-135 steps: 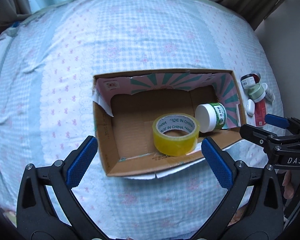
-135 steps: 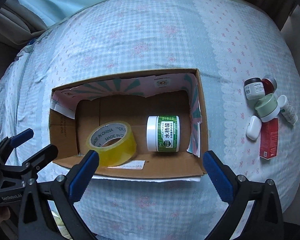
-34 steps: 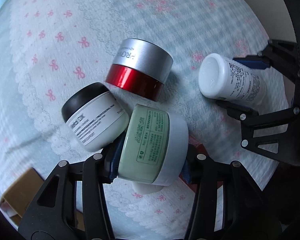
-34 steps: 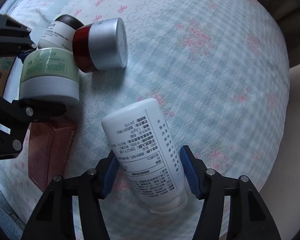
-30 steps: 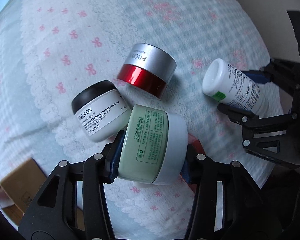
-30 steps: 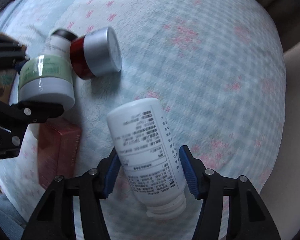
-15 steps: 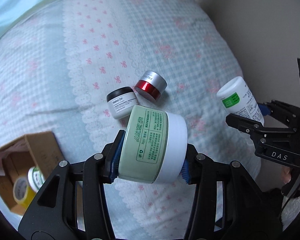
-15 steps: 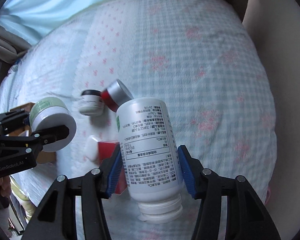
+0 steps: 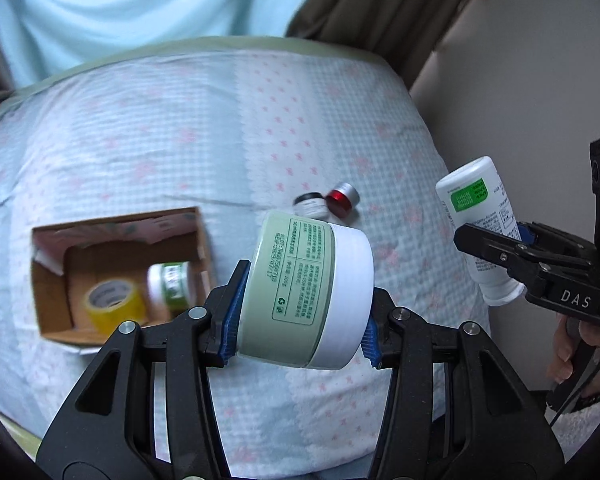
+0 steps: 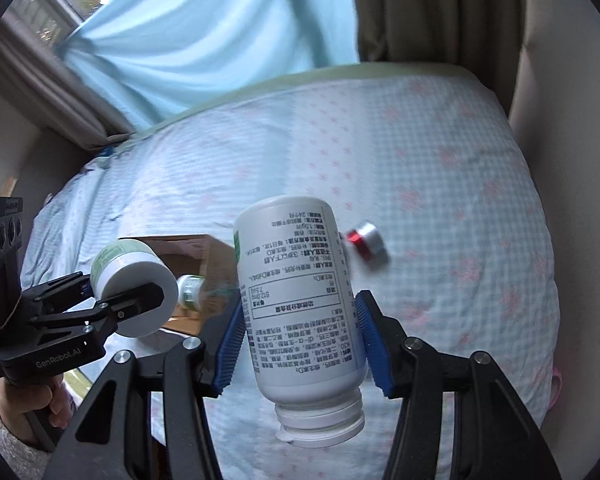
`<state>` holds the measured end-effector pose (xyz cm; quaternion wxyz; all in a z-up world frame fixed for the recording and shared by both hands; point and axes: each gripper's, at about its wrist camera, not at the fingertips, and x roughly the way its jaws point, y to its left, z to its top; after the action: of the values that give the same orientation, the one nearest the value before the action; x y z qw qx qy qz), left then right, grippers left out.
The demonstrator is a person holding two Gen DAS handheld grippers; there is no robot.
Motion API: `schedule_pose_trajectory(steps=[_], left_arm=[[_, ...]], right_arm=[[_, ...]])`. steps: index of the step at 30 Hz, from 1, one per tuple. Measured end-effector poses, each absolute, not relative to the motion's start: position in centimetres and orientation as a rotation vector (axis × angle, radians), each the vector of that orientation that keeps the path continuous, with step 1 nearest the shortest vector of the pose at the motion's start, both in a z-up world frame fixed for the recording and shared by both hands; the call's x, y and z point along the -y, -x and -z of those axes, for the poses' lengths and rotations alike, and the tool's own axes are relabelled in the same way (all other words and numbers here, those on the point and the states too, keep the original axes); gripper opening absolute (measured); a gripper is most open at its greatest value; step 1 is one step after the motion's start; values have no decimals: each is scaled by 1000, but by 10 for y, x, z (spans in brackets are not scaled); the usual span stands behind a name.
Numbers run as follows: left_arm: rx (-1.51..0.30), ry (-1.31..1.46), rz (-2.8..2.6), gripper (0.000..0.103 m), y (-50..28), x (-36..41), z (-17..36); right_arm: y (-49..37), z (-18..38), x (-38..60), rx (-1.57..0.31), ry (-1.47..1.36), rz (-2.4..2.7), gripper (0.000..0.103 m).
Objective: Organize rigid objects
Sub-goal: 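Carry both items into the box and open both tools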
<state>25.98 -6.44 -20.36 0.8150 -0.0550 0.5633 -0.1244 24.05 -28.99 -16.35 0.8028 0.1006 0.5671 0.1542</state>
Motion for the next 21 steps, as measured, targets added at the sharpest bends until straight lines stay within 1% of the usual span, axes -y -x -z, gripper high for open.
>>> schedule_pose_trajectory(steps=[4, 9, 16, 21], left_arm=[[-1170, 147, 216, 39, -242, 12, 182], [-1159, 190, 181, 39, -229, -61, 177], [-1202, 222, 180, 39, -243, -166, 203], [-1257, 190, 200, 39, -267, -221, 242]], right_arm=[[-230, 140, 246, -1189, -204, -390, 50], [-222, 132, 187, -1188, -205, -431, 50], [-224, 157, 99, -1241, -243, -412, 50], [-232, 186, 36, -1305, -287, -374, 50]])
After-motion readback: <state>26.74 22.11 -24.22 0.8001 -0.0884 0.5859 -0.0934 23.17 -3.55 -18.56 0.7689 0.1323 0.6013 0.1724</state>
